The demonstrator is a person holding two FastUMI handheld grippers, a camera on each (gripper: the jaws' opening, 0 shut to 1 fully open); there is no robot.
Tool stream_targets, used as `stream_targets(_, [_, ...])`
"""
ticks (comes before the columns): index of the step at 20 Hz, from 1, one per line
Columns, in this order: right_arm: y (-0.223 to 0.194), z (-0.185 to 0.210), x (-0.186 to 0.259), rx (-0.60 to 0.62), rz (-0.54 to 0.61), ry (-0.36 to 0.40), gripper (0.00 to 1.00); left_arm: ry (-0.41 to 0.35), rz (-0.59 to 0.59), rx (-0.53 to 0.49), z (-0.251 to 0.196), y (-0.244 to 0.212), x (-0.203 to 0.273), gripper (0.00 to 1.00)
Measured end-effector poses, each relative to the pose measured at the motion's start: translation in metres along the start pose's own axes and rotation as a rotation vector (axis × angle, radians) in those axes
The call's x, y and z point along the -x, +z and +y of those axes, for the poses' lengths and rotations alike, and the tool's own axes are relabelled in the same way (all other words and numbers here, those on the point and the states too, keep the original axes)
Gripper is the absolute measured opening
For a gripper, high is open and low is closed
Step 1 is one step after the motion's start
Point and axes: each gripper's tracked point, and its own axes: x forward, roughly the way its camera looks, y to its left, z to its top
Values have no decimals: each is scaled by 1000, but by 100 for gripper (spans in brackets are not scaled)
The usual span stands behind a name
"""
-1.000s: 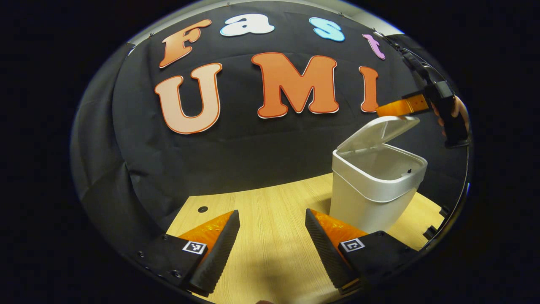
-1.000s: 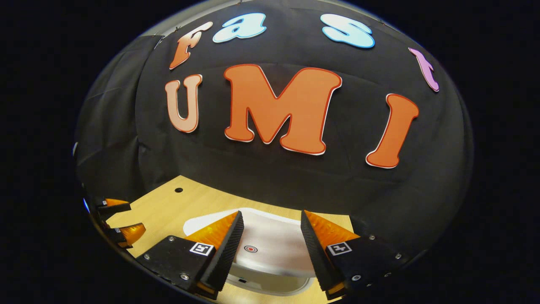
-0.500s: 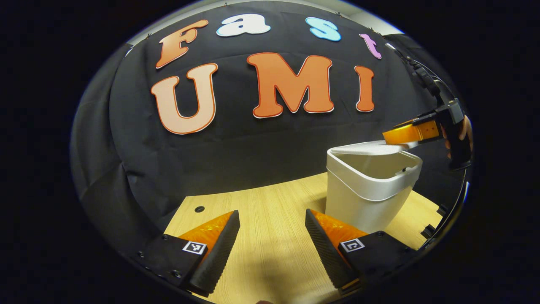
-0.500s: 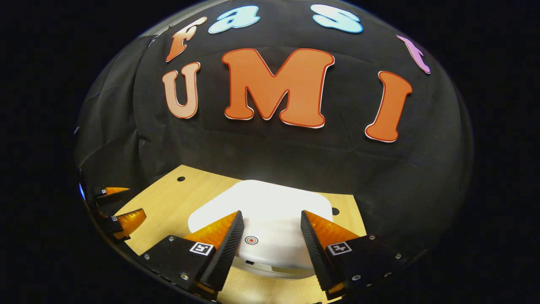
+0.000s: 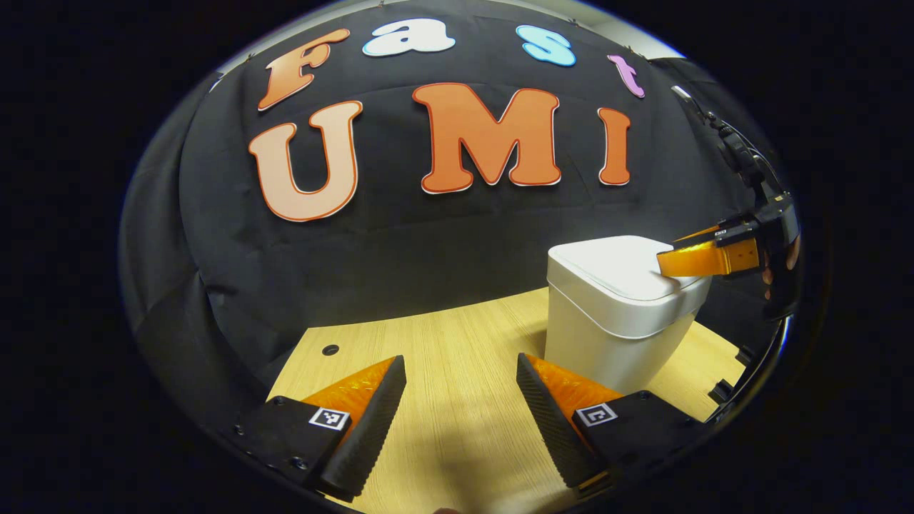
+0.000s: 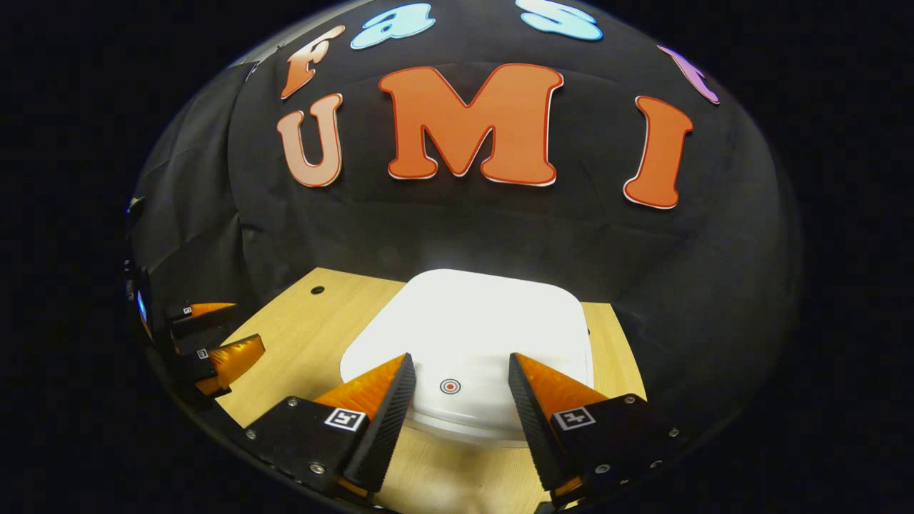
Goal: Press the lid of the desktop garbage bin to open it, pick up the crumpled paper on the desktop and throw it into the bin, then pick up the pop can on the desktop and drop it into the bin, and finally close the garbage bin lid.
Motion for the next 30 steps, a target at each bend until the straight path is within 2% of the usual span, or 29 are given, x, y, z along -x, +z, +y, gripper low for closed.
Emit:
stream_targets(5, [-4,4,3,-34,-26,-20,80,-21,3,-16,-9,4,-6,99])
stream_targets(6, [-5,5,3,-34,-32,-20,74,-22,3,-20,-10,5,-8,99])
stream_targets(7, [-6,6,2,-38,-30,-17,77,-24,3,-22,-11,4,-6,99])
stream_targets(9, [-9,6,2,-56,-9,-19,75,-28,5,-22,-13,5,-8,99])
stream_targets(10, [-9,5,1,-51,-9,-20,74,-30,6,-19,-14,6,-8,94])
stream_targets(11, [-9,5,0,-51,-7,-26,69,-33,7,-14,-14,6,-8,99])
stream_targets(12, [-8,5,0,-49,-21,-30,72,-35,4,-10,-14,8,-8,99])
stream_targets(17, [-3,13,8,-12,-132,-16,70,1,-36,11,-2,25,-3,99])
stream_targets(20, [9,8,15,17,-224,-54,86,54,-99,22,17,46,2,99])
stream_targets(23, [27,4,26,30,-319,-81,92,107,-156,44,34,62,7,99])
stream_targets(24, [33,3,28,28,-345,-85,94,124,-172,49,42,68,12,94])
stream_targets(25, [36,2,30,25,-361,-90,95,134,-189,57,47,74,13,99])
stream_targets(26, [38,1,31,23,-370,-93,95,143,-205,67,51,79,16,94])
stream_targets(27, [39,1,32,21,-373,-93,95,156,-224,78,54,85,21,99])
stream_targets(29, [40,1,34,17,-378,-95,96,178,-266,86,63,97,28,99])
stream_targets(30, [43,2,36,18,-389,-95,96,190,-290,82,67,105,32,94])
